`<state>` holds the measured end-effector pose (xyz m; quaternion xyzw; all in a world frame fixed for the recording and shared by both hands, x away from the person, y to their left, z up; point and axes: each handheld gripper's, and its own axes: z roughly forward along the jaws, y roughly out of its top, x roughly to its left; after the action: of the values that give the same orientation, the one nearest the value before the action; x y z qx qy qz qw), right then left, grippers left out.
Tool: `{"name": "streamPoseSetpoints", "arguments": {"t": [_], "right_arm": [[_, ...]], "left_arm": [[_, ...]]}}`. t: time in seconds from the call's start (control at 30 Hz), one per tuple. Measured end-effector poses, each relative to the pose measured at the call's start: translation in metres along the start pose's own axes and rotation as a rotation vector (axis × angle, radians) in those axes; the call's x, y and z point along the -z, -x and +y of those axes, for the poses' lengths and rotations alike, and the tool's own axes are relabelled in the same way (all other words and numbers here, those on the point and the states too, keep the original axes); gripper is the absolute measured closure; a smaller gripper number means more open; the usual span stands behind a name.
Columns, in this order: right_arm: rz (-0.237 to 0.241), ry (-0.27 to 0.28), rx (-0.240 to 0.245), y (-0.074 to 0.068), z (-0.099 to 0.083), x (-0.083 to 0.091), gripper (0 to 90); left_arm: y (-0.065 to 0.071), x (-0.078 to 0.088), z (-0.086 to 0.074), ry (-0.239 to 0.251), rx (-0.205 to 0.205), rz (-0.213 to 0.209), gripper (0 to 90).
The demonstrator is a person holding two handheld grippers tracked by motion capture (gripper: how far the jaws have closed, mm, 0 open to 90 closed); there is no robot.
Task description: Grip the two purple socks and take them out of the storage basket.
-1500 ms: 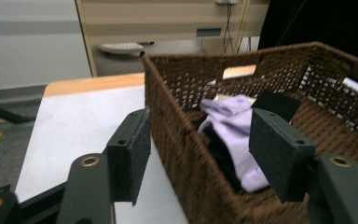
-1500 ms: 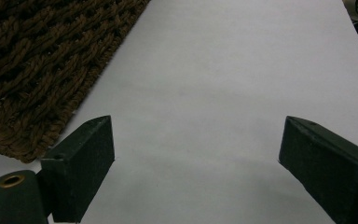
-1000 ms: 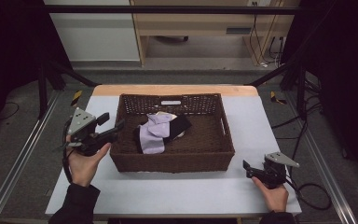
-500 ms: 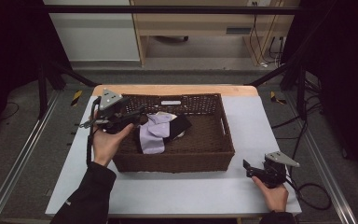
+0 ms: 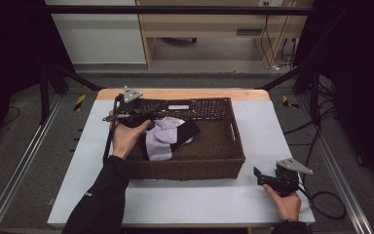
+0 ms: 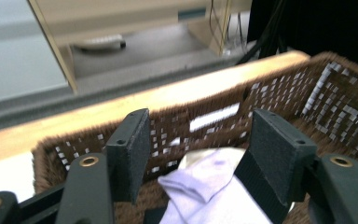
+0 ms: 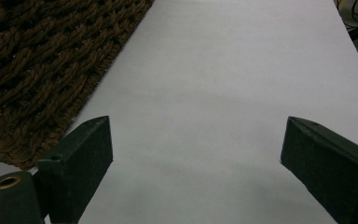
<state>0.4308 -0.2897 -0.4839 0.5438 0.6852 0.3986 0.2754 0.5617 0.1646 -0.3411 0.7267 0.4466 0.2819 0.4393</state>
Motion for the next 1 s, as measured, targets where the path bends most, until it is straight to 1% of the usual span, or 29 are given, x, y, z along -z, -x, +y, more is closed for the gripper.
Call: {"name": "streamPoseSetpoints", "arguments": {"t": [0.03, 0.1, 0.17, 0.23, 0.27, 0.33, 0.37, 0.4, 0.47, 0.53, 0.6, 0.63, 0.67, 0.77, 0.83, 0.9, 0.93, 0.97, 1.0], "right_arm": [[0.000, 0.000, 0.001, 0.000, 0.000, 0.000, 9.4], [0.002, -0.002, 0.000, 0.000, 0.000, 0.000, 9.4], [0.000, -0.001, 0.001, 0.000, 0.000, 0.000, 9.4], [-0.001, 0.002, 0.003, 0.000, 0.000, 0.000, 9.4], [0.000, 0.002, 0.002, 0.000, 0.000, 0.000, 9.4], [0.000, 0.003, 0.004, 0.000, 0.000, 0.000, 9.4], [0.001, 0.002, 0.005, 0.000, 0.000, 0.000, 9.4], [0.001, 0.002, 0.005, 0.000, 0.000, 0.000, 9.4], [0.000, 0.004, 0.006, 0.000, 0.000, 0.000, 9.4], [0.002, 0.000, 0.005, 0.000, 0.000, 0.000, 9.4], [0.002, -0.002, 0.005, 0.000, 0.000, 0.000, 9.4], [0.002, -0.002, 0.005, 0.000, 0.000, 0.000, 9.4], [0.002, -0.002, 0.005, 0.000, 0.000, 0.000, 9.4], [0.001, 0.000, 0.005, 0.000, 0.000, 0.000, 9.4], [0.000, 0.000, 0.008, -0.001, 0.000, 0.000, 9.3], [0.002, -0.004, 0.006, -0.001, 0.000, 0.000, 9.3], [0.002, -0.004, 0.006, -0.001, 0.000, 0.000, 9.3], [0.004, -0.007, 0.005, -0.001, 0.000, 0.000, 9.3], [0.004, -0.007, 0.005, -0.001, 0.000, 0.000, 9.3]], "left_arm": [[0.000, -0.007, -0.004, -0.028, -0.012, 0.004, 38.9], [0.001, -0.014, -0.009, -0.040, -0.018, 0.007, 39.4], [0.002, -0.020, -0.014, -0.064, -0.023, 0.006, 39.8], [0.004, -0.022, -0.017, -0.071, -0.025, 0.007, 41.0], [0.006, -0.027, -0.023, -0.085, -0.036, -0.007, 41.9], [0.007, -0.029, -0.025, -0.093, -0.038, -0.013, 42.4], [0.010, -0.034, -0.030, -0.123, -0.048, -0.017, 42.7], [0.011, -0.036, -0.032, -0.137, -0.055, -0.020, 43.0], [0.012, -0.037, -0.035, -0.146, -0.055, -0.023, 44.4], [0.013, -0.040, -0.039, -0.171, -0.055, -0.037, 44.9], [0.013, -0.040, -0.040, -0.175, -0.052, -0.039, 45.8], [0.012, -0.042, -0.043, -0.201, -0.055, -0.044, 45.7], [0.012, -0.042, -0.043, -0.201, -0.055, -0.044, 45.0], [0.012, -0.046, -0.049, -0.255, -0.085, -0.039, 44.6], [0.012, -0.046, -0.052, -0.269, -0.080, -0.047, 44.1], [0.015, -0.049, -0.055, -0.294, -0.114, -0.037, 43.3], [0.015, -0.049, -0.055, -0.294, -0.114, -0.037, 42.8], [0.016, -0.052, -0.057, -0.306, -0.132, -0.028, 42.9], [0.016, -0.052, -0.057, -0.306, -0.132, -0.028, 43.2]]}}
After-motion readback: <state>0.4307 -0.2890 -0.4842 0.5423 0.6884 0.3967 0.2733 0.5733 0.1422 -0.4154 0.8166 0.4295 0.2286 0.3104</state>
